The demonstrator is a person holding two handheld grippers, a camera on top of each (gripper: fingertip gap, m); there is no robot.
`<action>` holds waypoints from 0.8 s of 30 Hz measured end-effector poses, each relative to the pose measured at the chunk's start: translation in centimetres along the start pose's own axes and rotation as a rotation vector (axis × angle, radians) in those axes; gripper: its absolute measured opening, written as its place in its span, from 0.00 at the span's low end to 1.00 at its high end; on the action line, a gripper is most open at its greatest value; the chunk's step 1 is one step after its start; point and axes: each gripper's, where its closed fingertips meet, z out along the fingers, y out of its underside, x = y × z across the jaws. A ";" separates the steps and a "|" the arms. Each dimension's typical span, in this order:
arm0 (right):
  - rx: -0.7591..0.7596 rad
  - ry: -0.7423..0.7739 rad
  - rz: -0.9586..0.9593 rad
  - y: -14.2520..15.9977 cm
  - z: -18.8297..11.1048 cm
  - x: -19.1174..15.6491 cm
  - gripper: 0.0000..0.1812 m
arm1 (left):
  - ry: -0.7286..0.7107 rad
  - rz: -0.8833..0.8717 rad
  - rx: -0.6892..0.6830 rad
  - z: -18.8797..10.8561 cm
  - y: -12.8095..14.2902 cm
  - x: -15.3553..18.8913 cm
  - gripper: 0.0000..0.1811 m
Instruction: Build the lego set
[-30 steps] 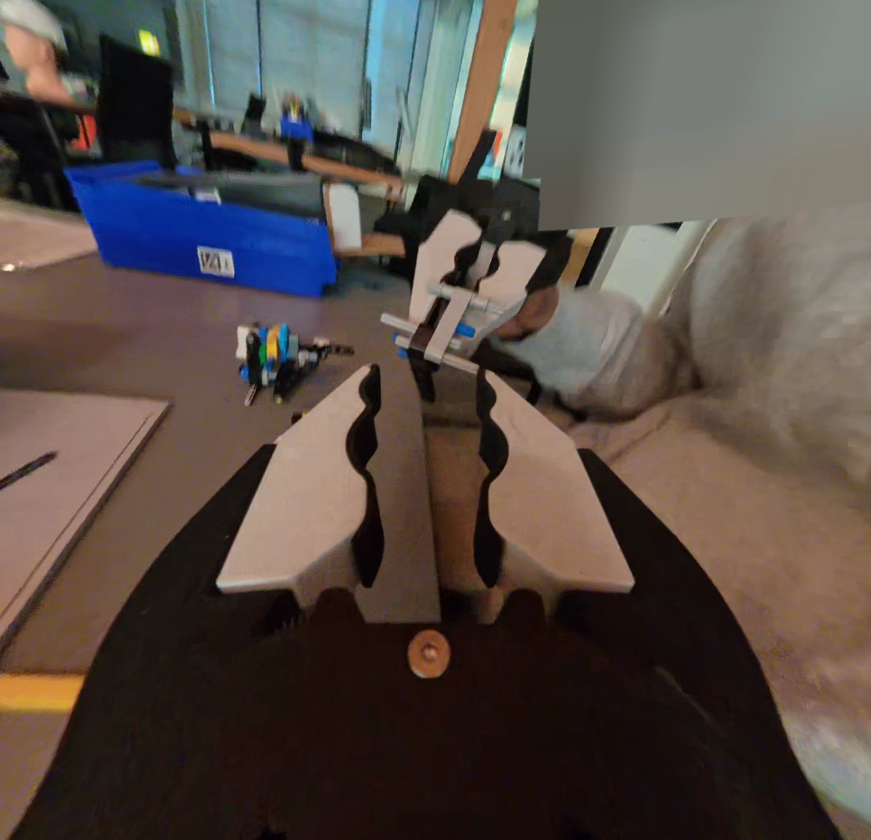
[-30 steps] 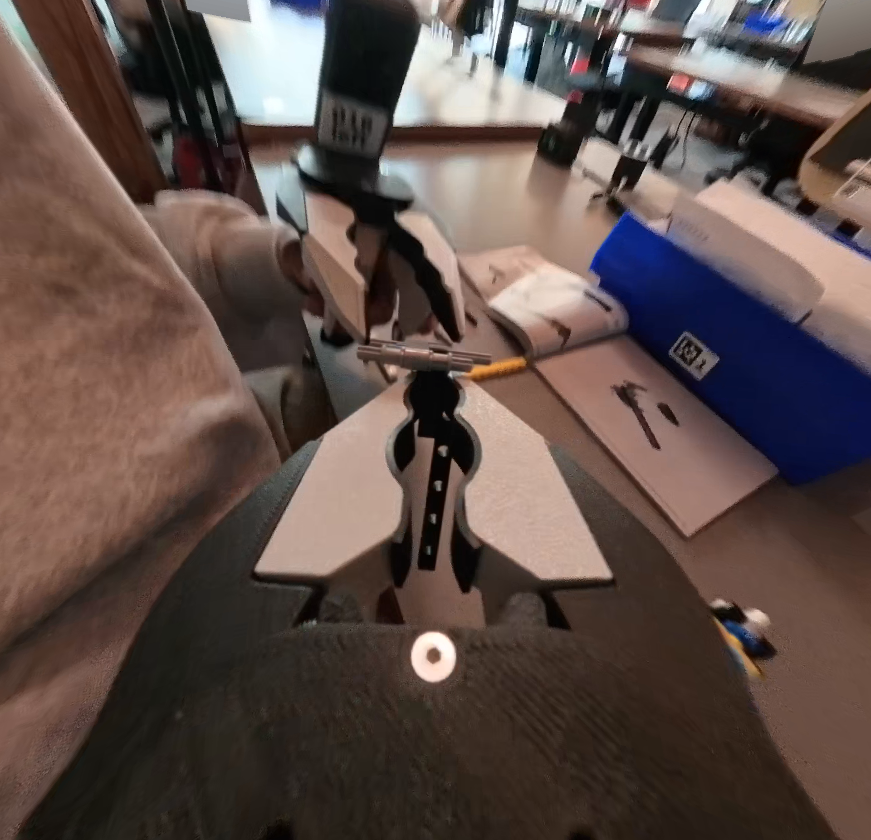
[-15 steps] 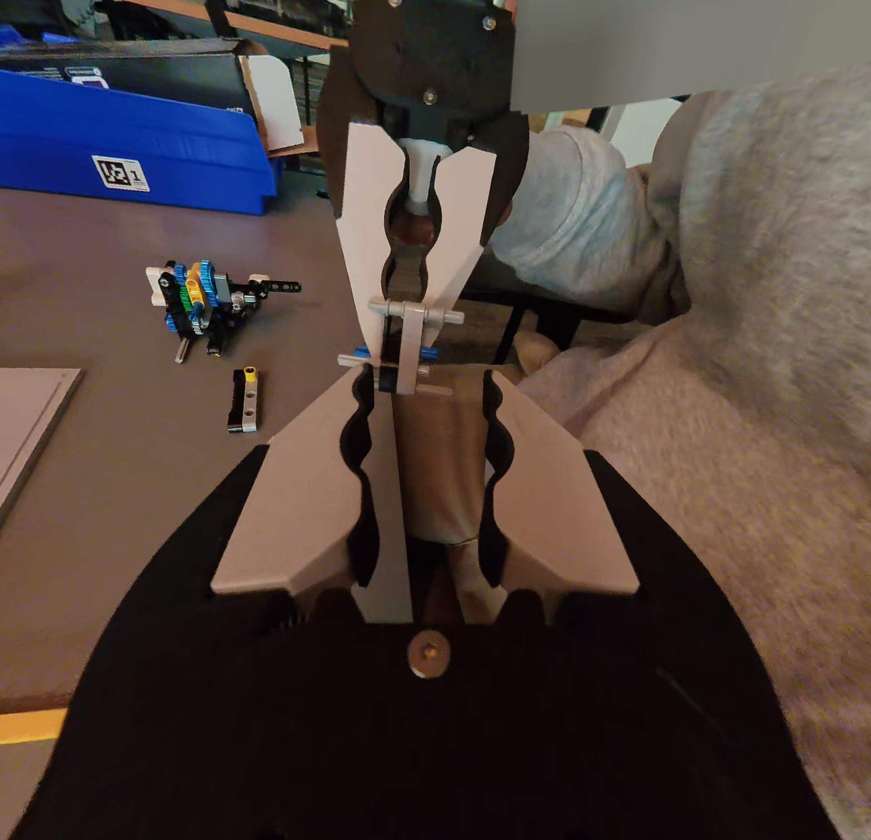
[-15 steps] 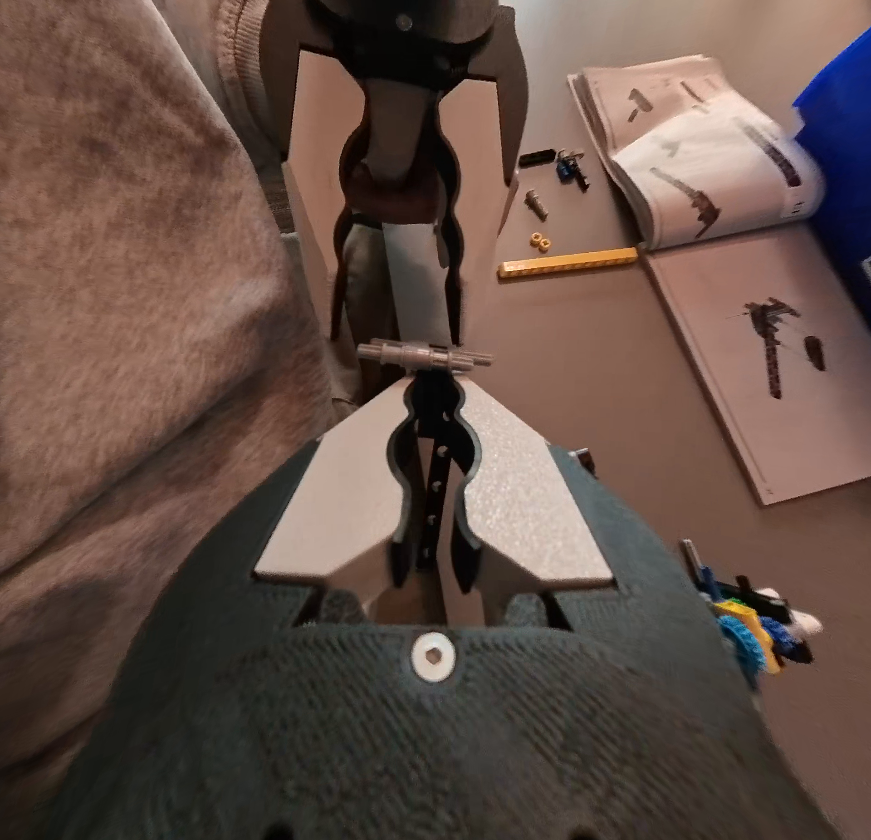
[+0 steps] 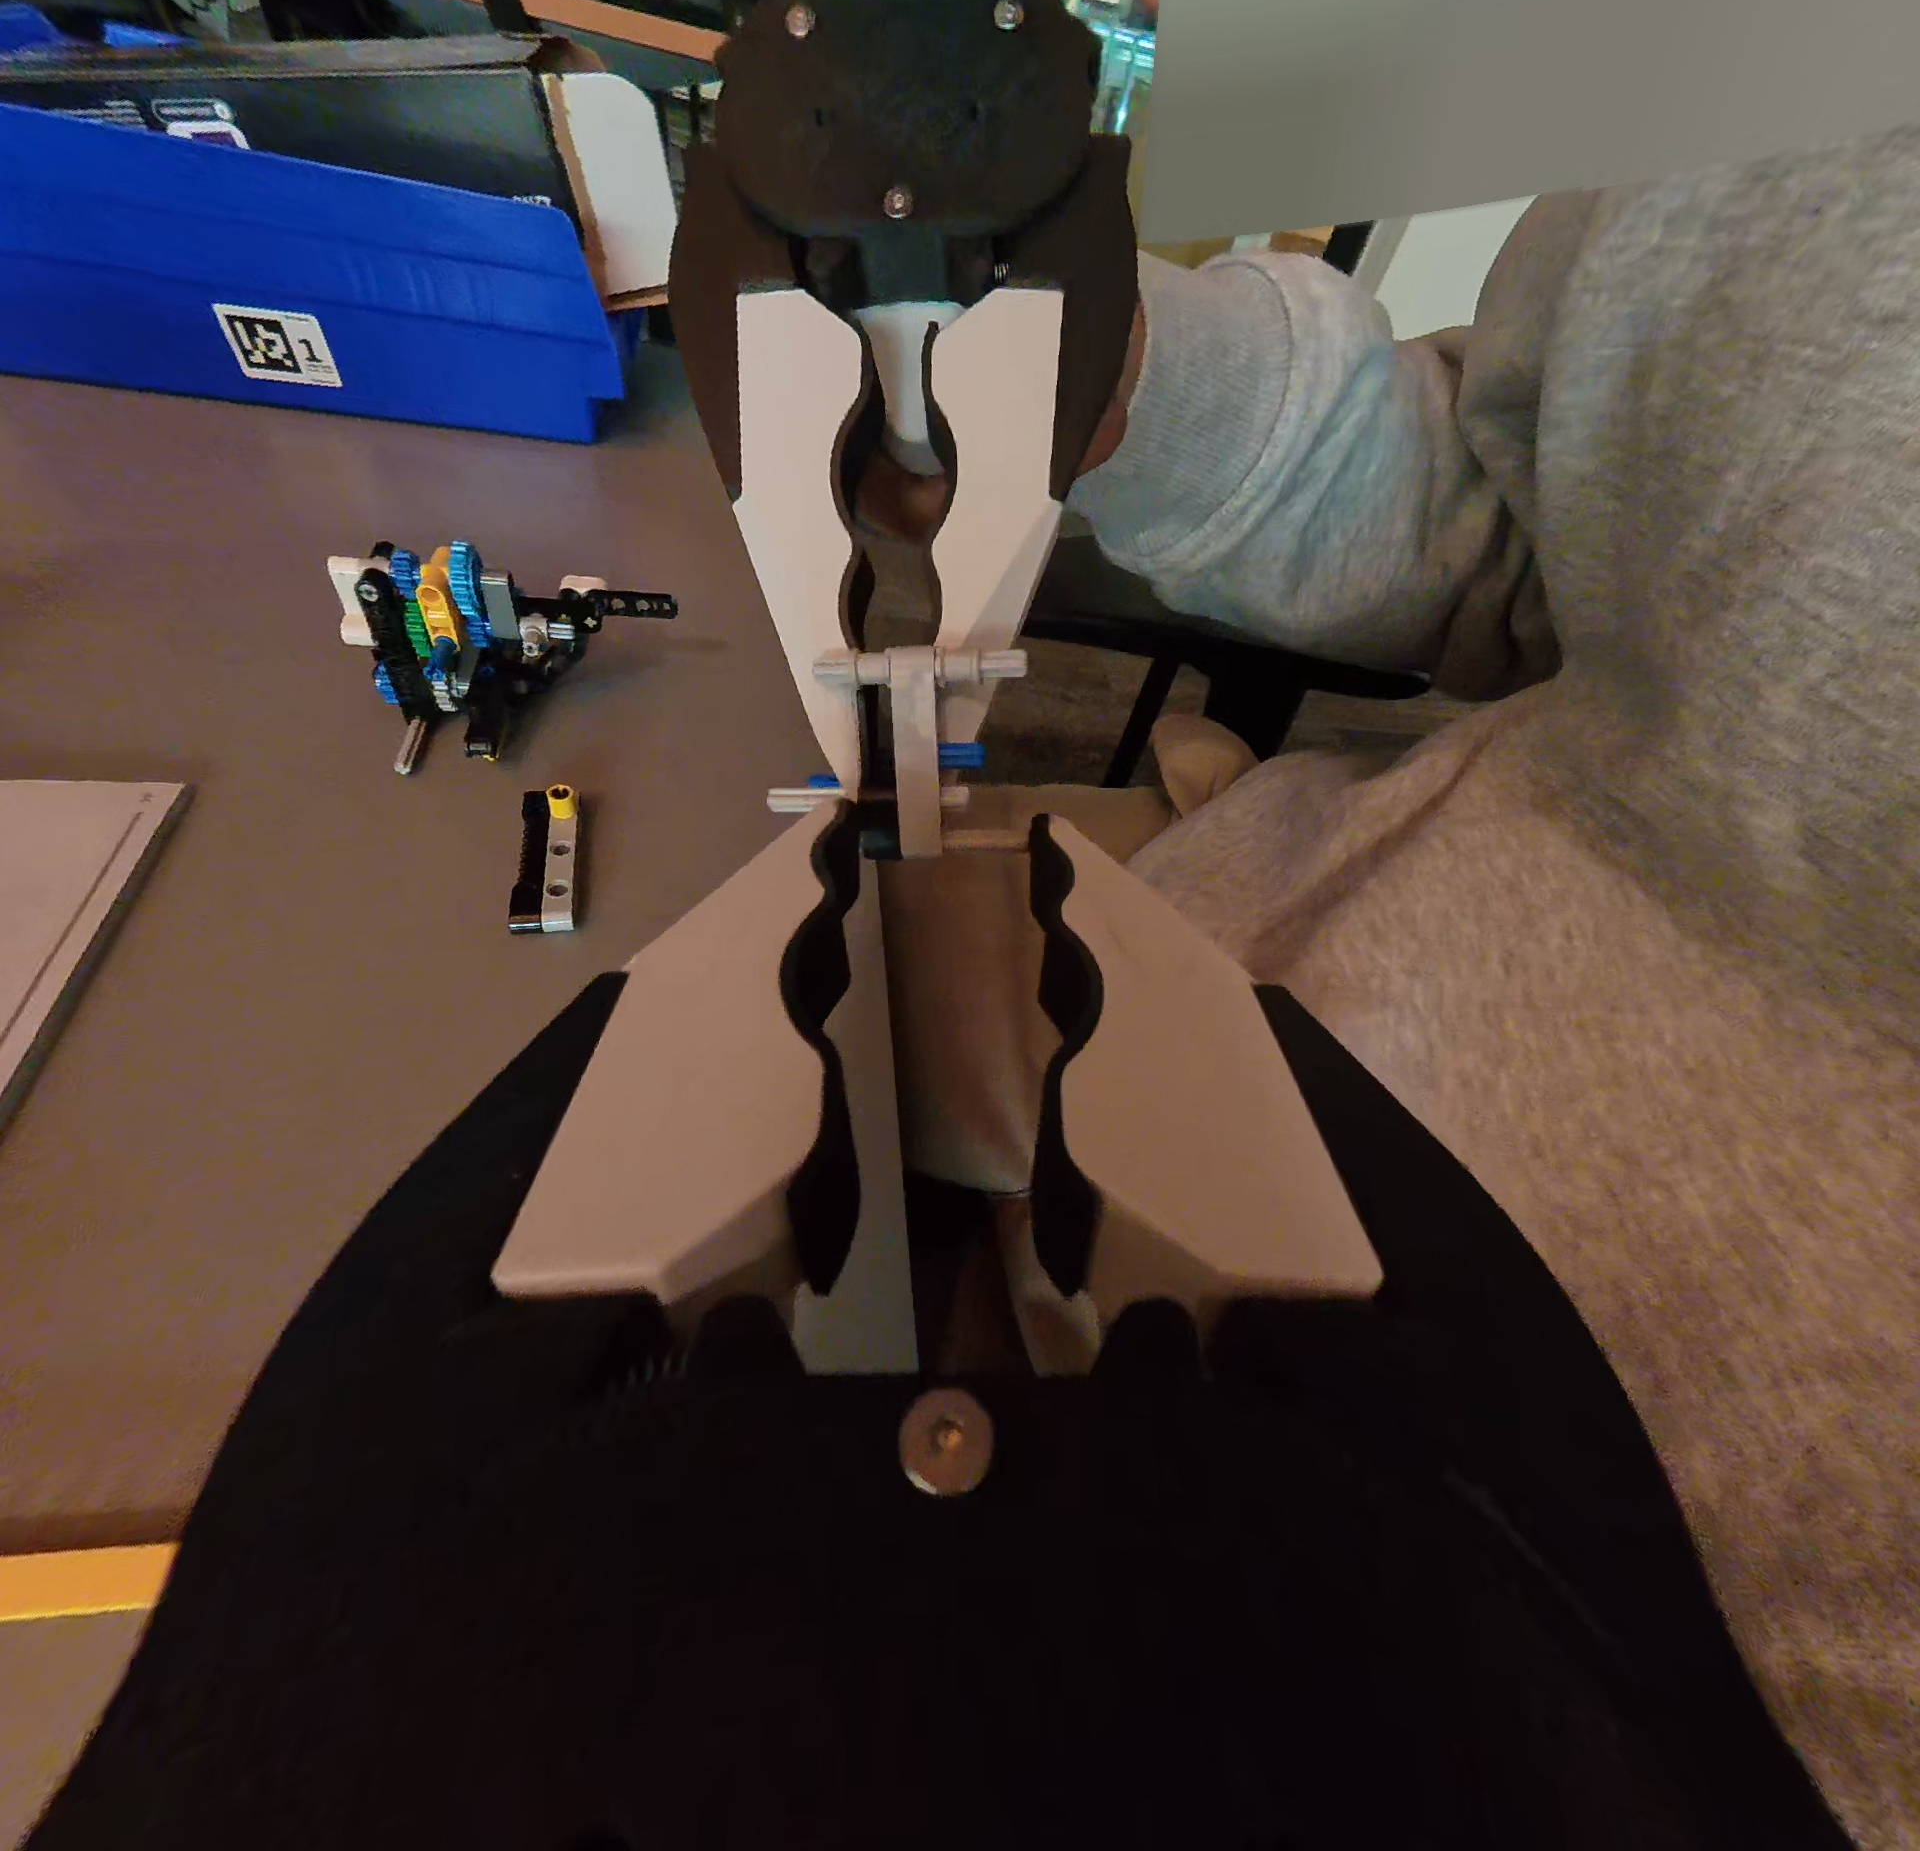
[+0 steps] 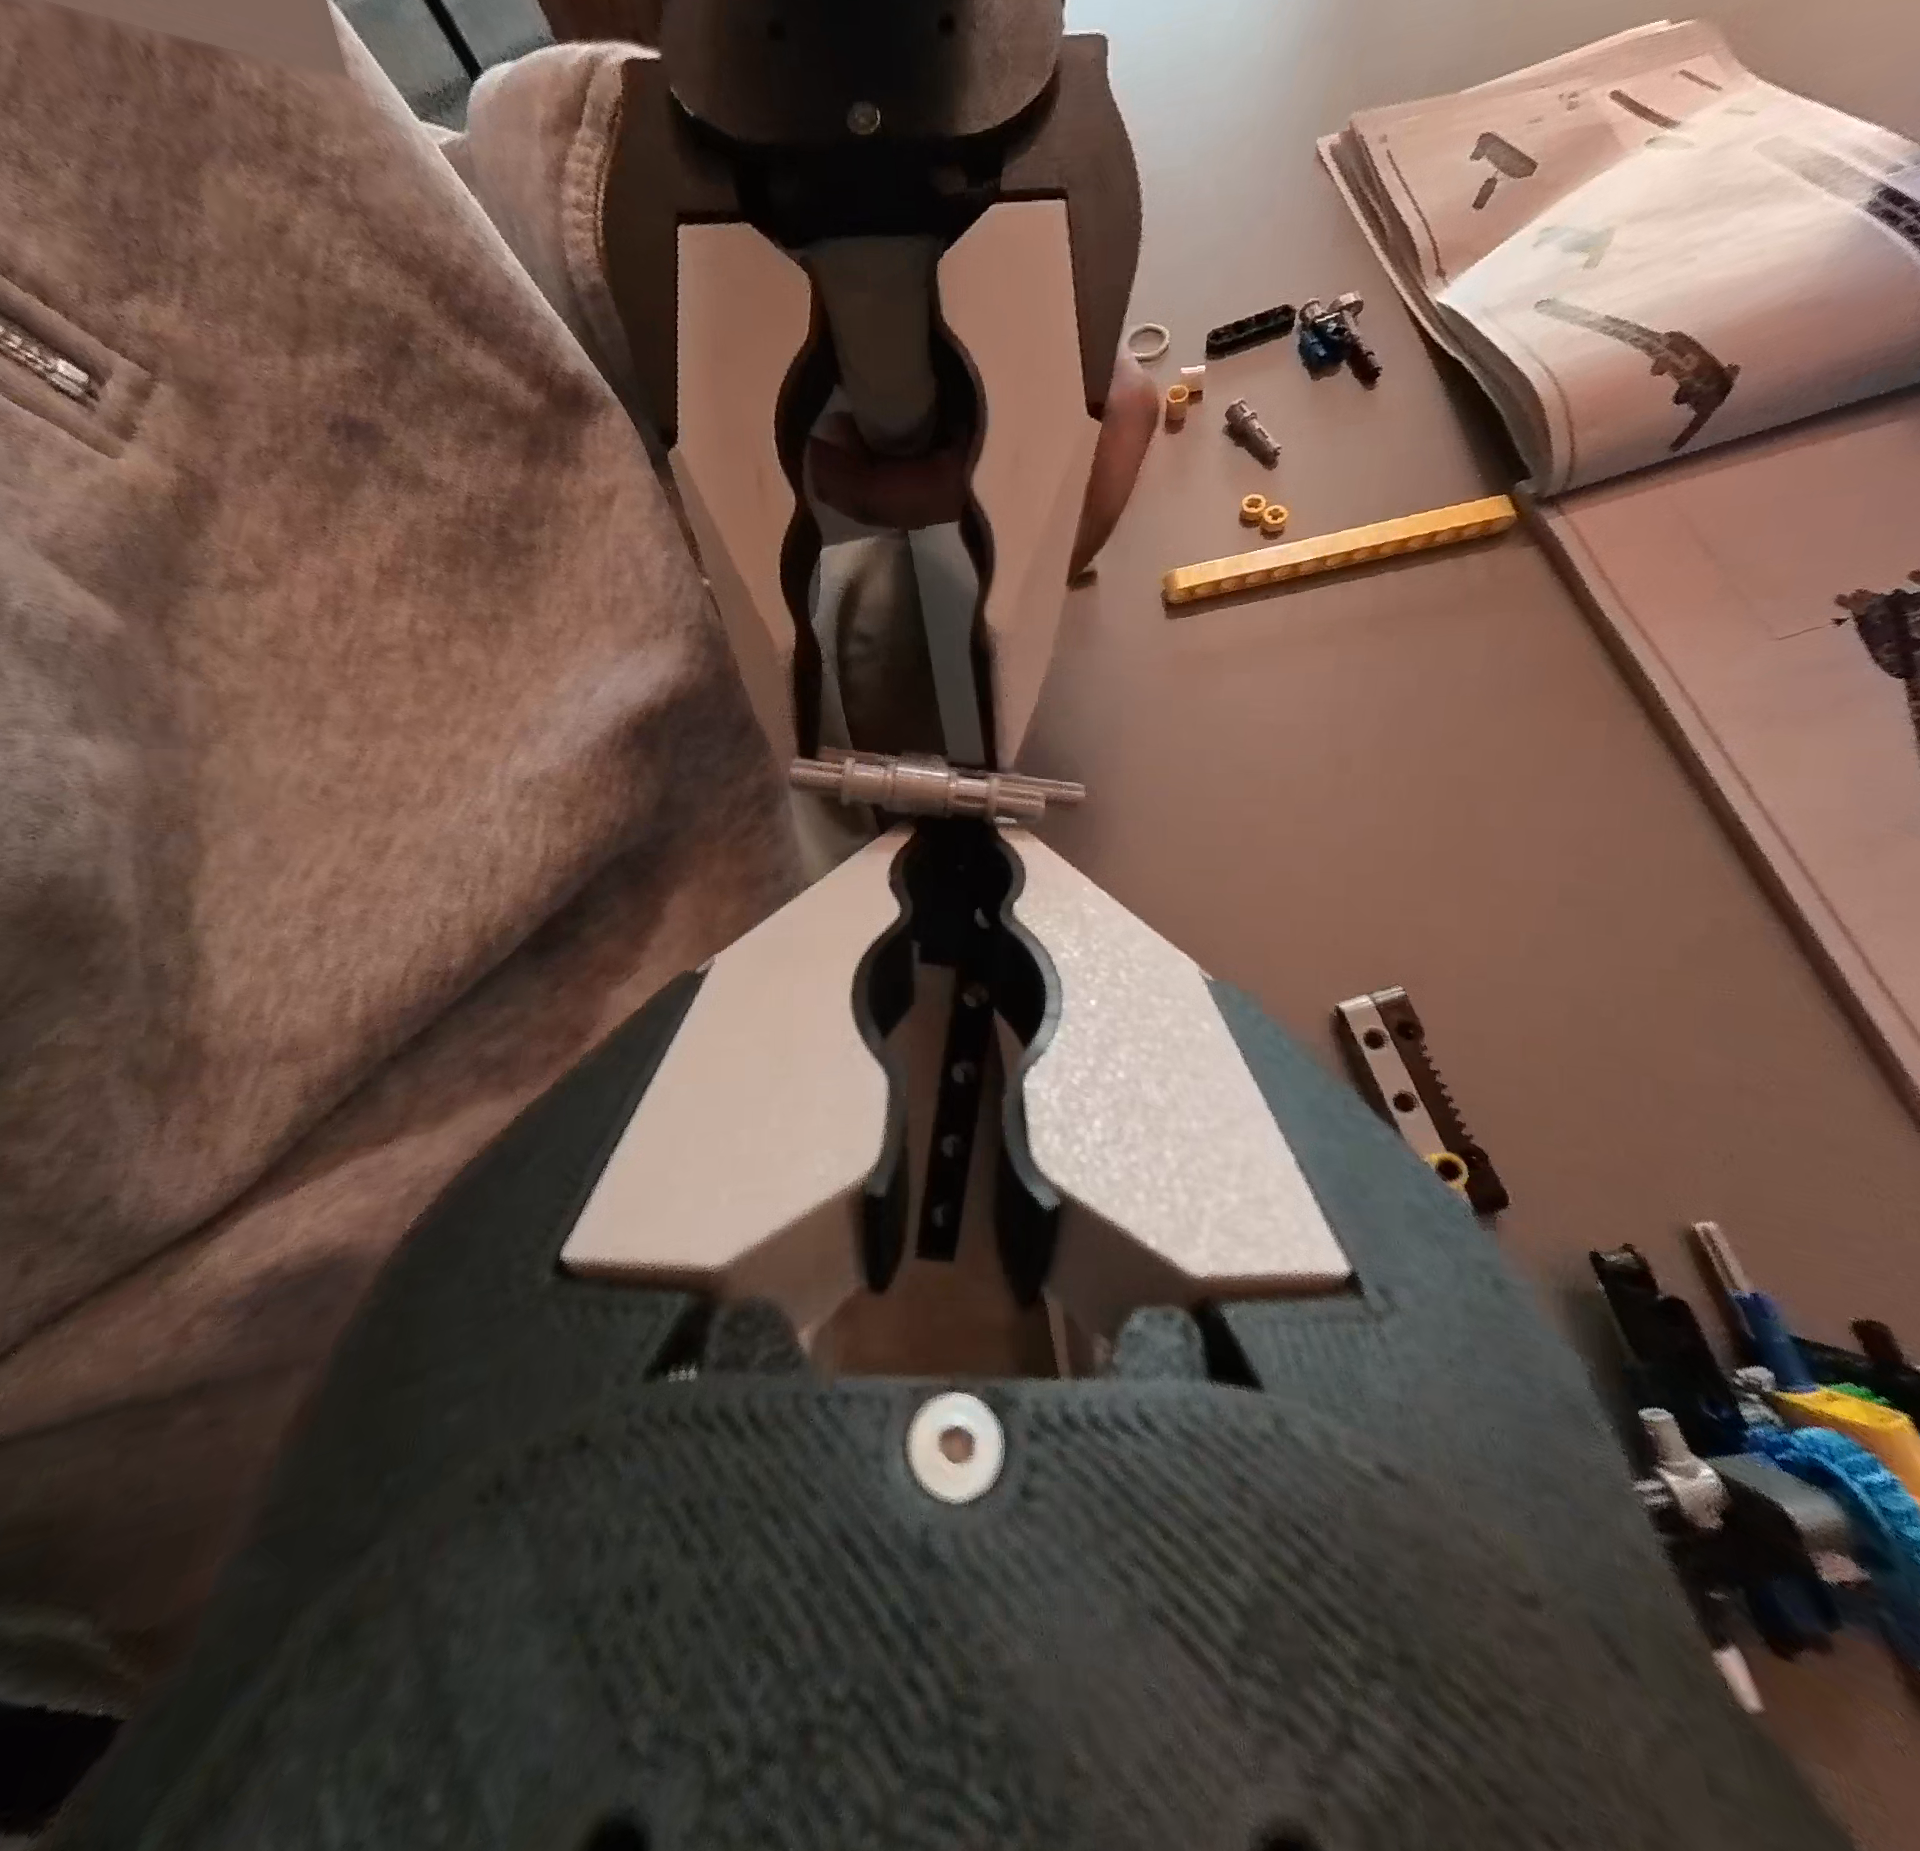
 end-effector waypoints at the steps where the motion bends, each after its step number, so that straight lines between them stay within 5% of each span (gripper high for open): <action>1: 0.007 -0.005 0.008 0.0 0.0 0.0 0.04 | 0.001 -0.004 0.002 0.0 0.0 0.0 0.16; 24: 0.034 -0.037 0.009 -0.2 -0.7 -0.6 0.04 | 0.029 -0.012 0.040 0.0 -0.4 0.4 0.16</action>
